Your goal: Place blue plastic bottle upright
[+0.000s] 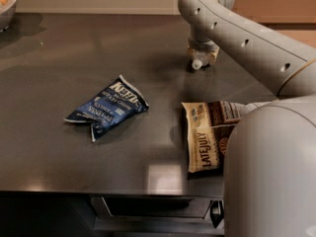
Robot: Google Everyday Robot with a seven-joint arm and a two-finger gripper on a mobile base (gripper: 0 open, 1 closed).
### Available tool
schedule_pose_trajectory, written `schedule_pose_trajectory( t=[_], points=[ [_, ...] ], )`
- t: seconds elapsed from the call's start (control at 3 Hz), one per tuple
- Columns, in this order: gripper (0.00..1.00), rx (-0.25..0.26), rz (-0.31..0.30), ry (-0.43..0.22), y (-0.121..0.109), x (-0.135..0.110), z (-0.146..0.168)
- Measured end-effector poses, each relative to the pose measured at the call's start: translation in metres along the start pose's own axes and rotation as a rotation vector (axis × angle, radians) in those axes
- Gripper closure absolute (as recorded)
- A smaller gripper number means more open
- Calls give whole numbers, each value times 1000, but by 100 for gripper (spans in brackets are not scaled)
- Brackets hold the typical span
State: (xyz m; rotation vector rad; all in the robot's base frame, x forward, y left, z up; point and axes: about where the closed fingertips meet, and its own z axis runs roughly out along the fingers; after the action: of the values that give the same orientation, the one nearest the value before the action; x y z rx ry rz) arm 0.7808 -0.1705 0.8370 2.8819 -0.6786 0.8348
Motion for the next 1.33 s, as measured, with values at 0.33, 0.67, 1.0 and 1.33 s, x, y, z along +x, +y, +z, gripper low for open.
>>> schedule_pose_trajectory(
  t=[0.33,0.67,1.0,1.33],
  points=[
    [88,41,74,5,-5,1,-19],
    [100,98,209,-24,-11,-3,-53],
    [100,121,339,-71,-13,-12,-85],
    [100,128,472,-160,-17,-26,-125]
  ],
)
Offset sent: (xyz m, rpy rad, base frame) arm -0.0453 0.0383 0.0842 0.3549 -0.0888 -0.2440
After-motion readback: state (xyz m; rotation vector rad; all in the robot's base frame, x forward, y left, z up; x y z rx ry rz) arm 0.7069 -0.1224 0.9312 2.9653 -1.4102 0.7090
